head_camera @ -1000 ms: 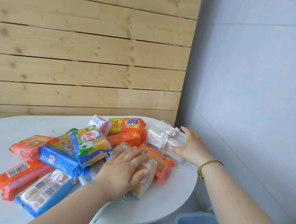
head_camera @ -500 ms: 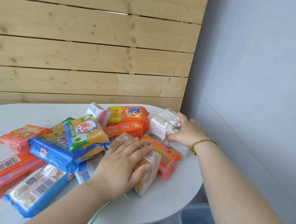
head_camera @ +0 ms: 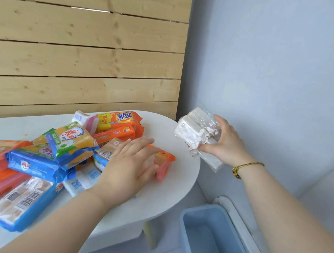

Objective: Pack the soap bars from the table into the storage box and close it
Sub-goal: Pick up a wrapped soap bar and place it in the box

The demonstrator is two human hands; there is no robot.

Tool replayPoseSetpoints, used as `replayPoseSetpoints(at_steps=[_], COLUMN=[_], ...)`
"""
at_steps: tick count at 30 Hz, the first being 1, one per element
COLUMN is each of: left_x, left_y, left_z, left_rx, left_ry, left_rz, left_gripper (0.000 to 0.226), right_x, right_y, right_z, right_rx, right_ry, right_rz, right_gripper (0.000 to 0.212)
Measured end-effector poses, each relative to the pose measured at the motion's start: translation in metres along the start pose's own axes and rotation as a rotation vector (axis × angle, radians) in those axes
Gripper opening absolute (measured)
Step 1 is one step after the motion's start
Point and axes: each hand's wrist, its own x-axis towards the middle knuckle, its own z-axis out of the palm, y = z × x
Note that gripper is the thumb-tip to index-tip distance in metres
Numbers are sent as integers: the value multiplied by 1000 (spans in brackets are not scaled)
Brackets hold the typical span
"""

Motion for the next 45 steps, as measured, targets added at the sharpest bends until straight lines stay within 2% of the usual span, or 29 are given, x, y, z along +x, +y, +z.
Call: replayPoseSetpoints(at_steps=[2,4,8,11,14,19,22,27,35,42,45], left_x=[0,-2,-19,-40,-56,-62,-62,-50,-40,-34,-35], left_y=[20,45,78,87,84,62,45,28,18,12,12], left_z=[9,17,51,88,136,208,244,290,329,337,338], left_rx=[-92,-159,-326,-376,-334,-288,-305,-409,-335,-340,-339], left_ry=[30,32,-116,-278,-482,-706,-789,-803,-894,-920,-916], left_rz=[77,145,209,61,-111,-367,-443,-647,-579,-468,-449], left_gripper=[32,31,33,50,33,46,58,68,68,61,60], right_x=[-19,-42,-90,-118,-137,-141,-128,-101,-76,-53,-52], right_y=[14,32,76,110,143,193,220,256,280,284,288], right_z=[-11,-19,-16,1,30,90,128,177,219,233,241], right_rx=[-15,-14,-54,-28,-100,-175,-182,-306,-368,-505,-483], right_ry=[34,46,49,22,-62,-208,-323,-439,-566,-738,-748], right_rz=[10,29,71,116,145,163,159,75,-33,-323,-314], right_gripper=[95,96,93,92,97,106,102,87,81,88,86])
